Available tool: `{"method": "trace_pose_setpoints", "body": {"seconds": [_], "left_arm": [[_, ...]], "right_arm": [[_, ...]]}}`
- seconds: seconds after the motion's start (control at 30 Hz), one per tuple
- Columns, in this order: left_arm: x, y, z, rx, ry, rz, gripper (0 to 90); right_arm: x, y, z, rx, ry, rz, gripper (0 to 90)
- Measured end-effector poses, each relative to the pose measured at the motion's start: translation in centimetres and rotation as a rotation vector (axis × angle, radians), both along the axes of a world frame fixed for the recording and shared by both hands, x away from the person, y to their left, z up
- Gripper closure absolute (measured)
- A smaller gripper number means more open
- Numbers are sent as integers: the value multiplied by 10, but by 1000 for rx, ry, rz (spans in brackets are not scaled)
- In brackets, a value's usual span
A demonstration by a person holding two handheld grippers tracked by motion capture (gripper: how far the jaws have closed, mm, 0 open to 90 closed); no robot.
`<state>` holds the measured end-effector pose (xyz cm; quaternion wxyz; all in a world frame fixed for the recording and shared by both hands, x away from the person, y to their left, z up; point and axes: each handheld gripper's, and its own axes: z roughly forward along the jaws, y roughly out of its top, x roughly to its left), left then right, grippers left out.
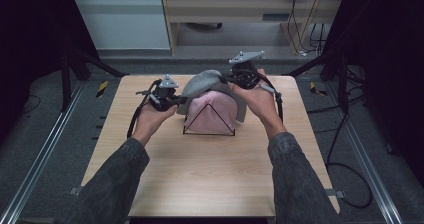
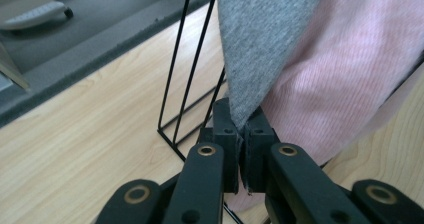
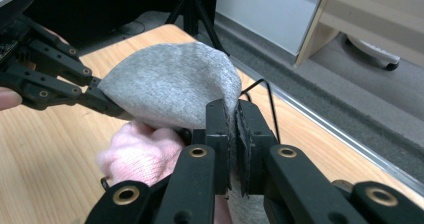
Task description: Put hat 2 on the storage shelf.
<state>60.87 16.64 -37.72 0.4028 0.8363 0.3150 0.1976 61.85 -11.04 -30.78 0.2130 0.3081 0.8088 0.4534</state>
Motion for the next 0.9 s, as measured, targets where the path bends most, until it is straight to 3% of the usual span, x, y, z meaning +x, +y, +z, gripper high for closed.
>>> {"method": "trace_pose_setpoints", "body": {"seconds": [0.47,0.9], "left_arm": [[0,7,-24,-5,47,18,873],[2,12,-33,-18,69,38,871]], "right_arm": [[1,16,-12,-56,31,14,851],[4,24,-17,-67,54,16,826]]}}
